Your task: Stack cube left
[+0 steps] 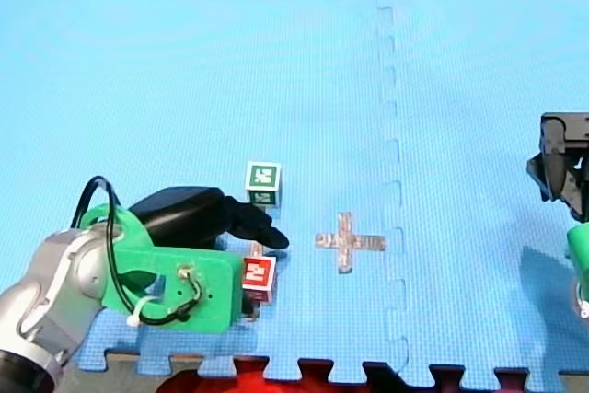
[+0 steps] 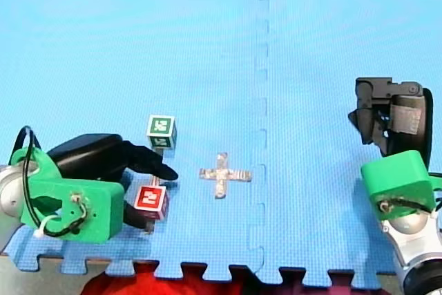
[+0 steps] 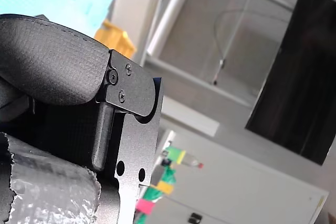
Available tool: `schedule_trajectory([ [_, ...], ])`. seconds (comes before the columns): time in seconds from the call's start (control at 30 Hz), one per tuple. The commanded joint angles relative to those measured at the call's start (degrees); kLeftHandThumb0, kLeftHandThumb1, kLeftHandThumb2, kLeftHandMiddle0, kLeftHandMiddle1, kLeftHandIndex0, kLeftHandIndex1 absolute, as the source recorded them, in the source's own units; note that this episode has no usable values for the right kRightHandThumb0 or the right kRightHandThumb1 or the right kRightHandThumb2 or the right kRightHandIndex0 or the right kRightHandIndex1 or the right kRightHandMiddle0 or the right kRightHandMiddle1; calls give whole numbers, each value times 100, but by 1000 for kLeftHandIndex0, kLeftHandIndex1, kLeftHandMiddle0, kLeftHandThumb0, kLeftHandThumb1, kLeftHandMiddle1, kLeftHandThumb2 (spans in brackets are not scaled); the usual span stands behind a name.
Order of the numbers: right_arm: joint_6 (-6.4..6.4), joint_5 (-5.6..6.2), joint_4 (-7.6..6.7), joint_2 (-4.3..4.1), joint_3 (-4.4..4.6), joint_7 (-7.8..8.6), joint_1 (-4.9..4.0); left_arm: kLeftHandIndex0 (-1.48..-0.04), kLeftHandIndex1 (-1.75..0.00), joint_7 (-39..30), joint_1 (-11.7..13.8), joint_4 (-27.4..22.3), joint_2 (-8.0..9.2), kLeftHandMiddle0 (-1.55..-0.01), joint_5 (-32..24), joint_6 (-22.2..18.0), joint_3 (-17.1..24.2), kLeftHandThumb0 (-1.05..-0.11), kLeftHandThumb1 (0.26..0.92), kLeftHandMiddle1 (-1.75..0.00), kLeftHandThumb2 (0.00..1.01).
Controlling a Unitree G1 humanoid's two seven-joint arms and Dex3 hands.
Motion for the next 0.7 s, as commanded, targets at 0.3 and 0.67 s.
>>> schedule_trajectory([
  [0.3, -48, -27, -80, -77, -10, -69, 13, -670, 0, 366, 612, -1182, 350, -756, 317, 313, -118, -194, 759, -1746, 20],
  [0.67, 23, -113, -134, -93, 14, -197, 11, -873, -106, 458, 527, -1066, 460, -763, 191, 384, -260, -202, 767, -1746, 15],
])
